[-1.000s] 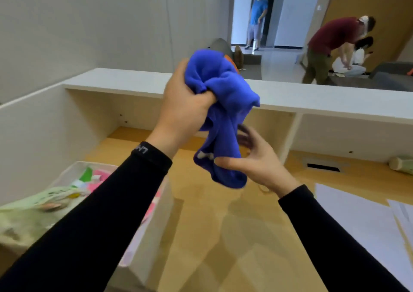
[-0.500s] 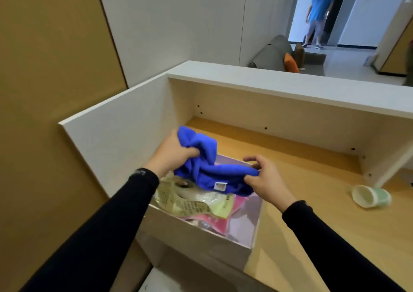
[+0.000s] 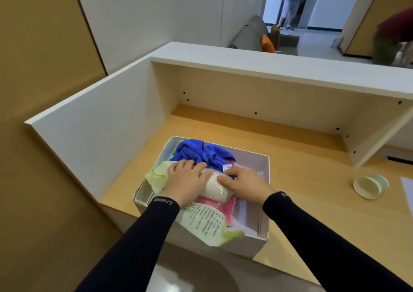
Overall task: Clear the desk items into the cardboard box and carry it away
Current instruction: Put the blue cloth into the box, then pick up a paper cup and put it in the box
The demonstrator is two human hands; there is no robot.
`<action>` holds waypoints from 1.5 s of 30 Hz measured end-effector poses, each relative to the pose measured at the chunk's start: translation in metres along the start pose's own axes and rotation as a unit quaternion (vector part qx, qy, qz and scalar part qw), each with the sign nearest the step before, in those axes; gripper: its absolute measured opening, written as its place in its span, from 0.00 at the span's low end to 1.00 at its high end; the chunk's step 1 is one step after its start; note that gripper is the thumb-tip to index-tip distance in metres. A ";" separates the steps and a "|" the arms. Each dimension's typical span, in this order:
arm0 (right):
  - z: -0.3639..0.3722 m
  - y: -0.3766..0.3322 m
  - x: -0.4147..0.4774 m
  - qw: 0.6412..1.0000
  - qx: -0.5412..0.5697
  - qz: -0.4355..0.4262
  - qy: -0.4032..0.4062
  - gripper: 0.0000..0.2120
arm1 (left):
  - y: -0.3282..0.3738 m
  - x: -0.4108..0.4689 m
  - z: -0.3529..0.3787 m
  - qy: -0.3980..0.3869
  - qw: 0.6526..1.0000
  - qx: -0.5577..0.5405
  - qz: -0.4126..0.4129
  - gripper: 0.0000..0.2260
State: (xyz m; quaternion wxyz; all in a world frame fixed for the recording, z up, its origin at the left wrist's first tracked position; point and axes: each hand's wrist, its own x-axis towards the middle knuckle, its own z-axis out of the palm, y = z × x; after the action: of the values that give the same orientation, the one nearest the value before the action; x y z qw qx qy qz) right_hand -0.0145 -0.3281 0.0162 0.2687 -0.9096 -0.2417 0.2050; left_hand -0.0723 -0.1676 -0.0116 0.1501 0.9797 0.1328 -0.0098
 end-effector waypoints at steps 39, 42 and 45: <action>-0.213 0.432 -0.110 0.923 0.229 0.251 0.179 0.29 | 0.445 0.078 0.148 -0.264 0.917 -0.298 -0.003 0.25; -0.212 0.439 -0.107 0.930 0.248 0.231 0.145 0.31 | 0.463 0.080 0.159 -0.289 0.897 -0.335 -0.026 0.31; -0.208 0.438 -0.100 0.932 0.283 0.205 0.098 0.34 | 0.474 0.081 0.166 -0.293 0.892 -0.345 -0.013 0.29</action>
State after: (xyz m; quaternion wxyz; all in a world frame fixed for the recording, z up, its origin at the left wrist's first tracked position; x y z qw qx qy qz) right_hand 0.1545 -0.7884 -0.0562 0.4896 -0.8409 0.0460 0.2260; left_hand 0.1336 -0.6321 -0.0366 0.5104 0.8171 0.0907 -0.2523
